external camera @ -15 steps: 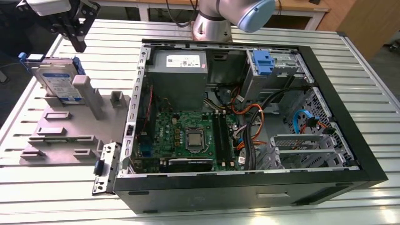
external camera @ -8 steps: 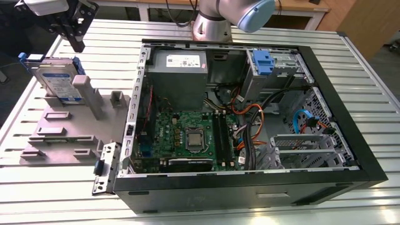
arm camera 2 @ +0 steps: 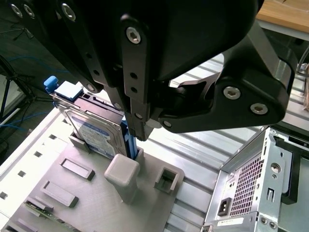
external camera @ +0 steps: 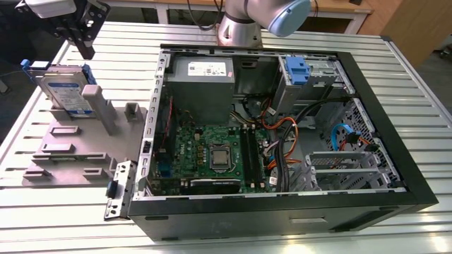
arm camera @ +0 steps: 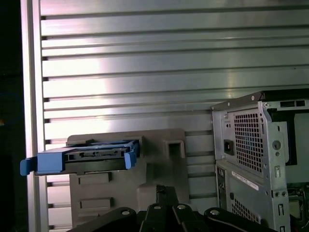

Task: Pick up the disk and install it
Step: 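Reach for the disk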

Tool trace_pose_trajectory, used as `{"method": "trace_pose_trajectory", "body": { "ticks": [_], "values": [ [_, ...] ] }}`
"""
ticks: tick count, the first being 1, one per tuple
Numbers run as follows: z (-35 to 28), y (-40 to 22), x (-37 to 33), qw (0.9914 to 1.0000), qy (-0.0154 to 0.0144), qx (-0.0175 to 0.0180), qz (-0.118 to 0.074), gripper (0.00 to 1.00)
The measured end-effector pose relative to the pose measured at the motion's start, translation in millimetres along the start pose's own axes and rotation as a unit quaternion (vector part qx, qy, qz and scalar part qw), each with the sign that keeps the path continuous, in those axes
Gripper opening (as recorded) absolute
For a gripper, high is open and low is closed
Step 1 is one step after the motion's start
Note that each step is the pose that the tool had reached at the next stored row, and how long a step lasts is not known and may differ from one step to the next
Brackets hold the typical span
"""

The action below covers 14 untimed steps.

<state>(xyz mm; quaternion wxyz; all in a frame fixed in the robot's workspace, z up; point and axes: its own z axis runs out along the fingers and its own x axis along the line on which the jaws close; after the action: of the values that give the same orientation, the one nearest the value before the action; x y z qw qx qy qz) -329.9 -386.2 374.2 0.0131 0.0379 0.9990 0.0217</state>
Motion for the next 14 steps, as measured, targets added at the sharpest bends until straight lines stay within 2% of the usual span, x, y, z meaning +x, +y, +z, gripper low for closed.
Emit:
{"method": "trace_pose_trajectory", "body": {
  "ticks": [14],
  "values": [
    [0.9, -0.2, 2.4, 1.0, 0.0001, -0.0006, 0.0, 0.11]
  ]
}}
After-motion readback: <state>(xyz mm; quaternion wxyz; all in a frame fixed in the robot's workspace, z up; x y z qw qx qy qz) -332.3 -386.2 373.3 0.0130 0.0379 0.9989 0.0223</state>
